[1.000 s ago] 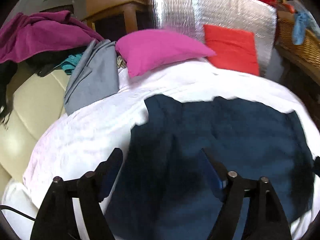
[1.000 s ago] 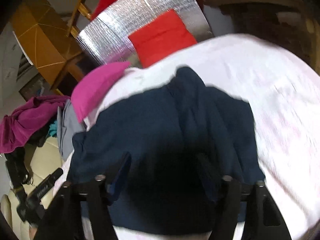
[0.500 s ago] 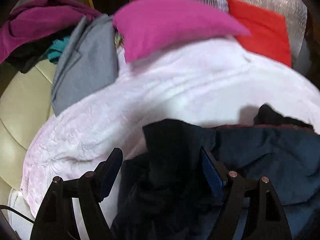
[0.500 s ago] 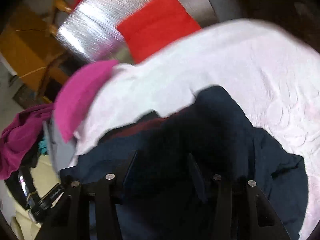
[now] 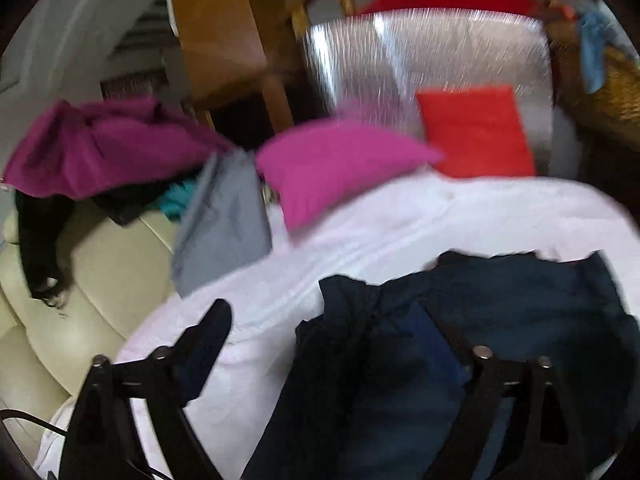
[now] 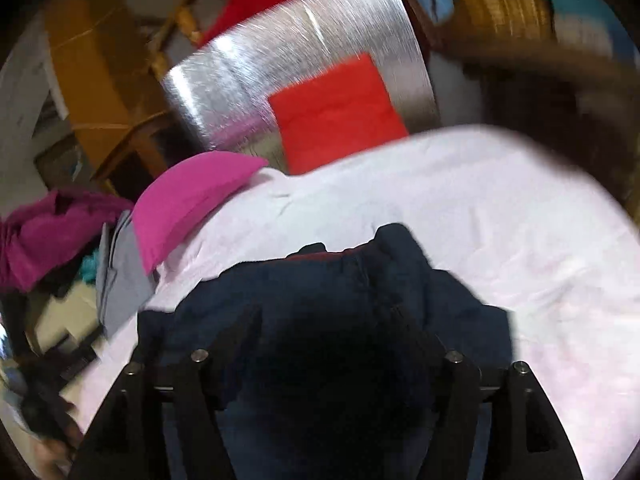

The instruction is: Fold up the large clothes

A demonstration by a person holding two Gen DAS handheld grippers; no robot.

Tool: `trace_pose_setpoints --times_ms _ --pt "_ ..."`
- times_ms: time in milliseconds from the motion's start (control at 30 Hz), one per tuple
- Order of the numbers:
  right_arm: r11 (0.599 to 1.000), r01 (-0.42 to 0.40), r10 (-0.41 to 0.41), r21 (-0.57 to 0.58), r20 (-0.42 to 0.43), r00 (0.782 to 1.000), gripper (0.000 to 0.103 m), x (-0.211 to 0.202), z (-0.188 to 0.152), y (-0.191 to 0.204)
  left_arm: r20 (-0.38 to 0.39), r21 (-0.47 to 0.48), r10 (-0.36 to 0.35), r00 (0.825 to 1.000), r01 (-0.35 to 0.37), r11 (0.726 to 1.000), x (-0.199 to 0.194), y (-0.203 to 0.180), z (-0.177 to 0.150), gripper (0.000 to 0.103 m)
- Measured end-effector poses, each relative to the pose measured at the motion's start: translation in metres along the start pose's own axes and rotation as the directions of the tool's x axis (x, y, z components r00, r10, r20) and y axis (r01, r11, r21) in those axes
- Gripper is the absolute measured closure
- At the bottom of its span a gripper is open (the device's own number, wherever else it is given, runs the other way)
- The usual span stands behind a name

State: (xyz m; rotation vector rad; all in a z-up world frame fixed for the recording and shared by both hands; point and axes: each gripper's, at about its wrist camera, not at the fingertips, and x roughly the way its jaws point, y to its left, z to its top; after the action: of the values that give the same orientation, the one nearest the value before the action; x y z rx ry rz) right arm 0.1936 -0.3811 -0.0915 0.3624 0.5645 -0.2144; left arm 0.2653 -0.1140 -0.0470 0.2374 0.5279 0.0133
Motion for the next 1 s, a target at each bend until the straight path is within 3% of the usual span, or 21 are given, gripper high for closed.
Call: trace_pose_setpoints --times_ms 167,467,700,1000 --pt "0.997 0.059 -0.058 -0.05 0.01 0.998 0.023 -0.08 -0.027 0.011 0.13 0.015 -0.015 0.991 0.013 1.0 -0.107 0.014 -0.011 0.001" --pt "0.988 0.088 -0.075 -0.129 0.105 0.992 0.002 -0.204 -0.057 0.052 0.211 -0.077 -0.032 0.977 0.05 0.996 -0.224 0.061 -0.017 0.0" --pt "0.979 0.152 -0.126 -0.138 0.179 0.976 0.001 -0.263 -0.074 0.072 0.231 -0.106 -0.012 0.973 0.037 0.994 -0.257 0.084 -0.021 0.0" --pt "0.978 0.16 -0.124 -0.131 0.248 0.961 0.001 -0.299 -0.084 0.086 0.244 -0.106 0.0 0.97 0.027 0.994 -0.281 0.095 -0.033 0.0"
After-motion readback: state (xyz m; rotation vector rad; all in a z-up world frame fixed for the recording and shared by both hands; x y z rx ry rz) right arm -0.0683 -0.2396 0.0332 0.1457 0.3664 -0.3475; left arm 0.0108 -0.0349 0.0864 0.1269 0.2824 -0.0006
